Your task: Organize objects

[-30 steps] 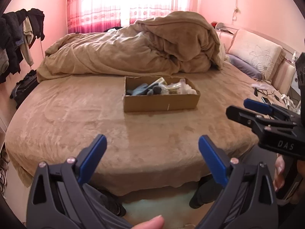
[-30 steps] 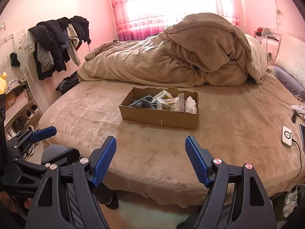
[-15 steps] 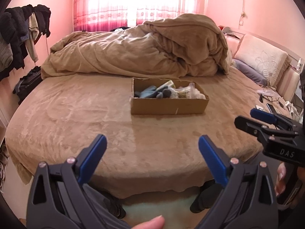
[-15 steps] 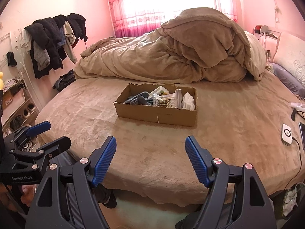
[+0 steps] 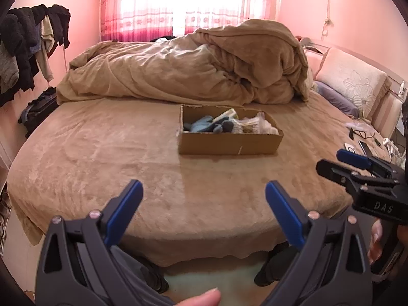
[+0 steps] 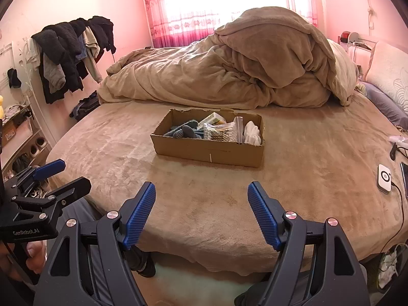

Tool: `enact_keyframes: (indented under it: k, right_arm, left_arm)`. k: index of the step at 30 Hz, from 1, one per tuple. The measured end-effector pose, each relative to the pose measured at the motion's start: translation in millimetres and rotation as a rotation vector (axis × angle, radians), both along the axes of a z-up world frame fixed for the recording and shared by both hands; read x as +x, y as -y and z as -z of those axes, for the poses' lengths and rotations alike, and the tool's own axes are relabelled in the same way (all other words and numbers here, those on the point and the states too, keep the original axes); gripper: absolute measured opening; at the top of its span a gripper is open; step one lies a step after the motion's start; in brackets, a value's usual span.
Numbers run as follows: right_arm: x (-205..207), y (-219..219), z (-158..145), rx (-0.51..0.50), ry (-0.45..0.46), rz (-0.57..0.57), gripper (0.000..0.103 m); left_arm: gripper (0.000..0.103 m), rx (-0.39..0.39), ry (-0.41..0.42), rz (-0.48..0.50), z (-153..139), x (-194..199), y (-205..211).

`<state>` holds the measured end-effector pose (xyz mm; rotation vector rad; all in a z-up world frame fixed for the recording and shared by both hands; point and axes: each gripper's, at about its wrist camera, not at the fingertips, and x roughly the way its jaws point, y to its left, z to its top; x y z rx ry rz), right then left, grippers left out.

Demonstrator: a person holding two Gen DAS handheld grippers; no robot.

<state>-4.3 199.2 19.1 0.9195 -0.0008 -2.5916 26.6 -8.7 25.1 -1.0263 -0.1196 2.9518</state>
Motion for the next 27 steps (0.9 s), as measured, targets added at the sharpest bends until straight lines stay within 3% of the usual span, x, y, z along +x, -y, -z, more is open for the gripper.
enact_keyframes:
  k: [27]
  right_arm:
    - [-1.4, -0.3, 2.7, 0.004, 0.006, -0.001, 0.078]
  left_arm:
    - [0.098, -0.005, 0.004, -0.011, 2.7, -2.0, 4.0]
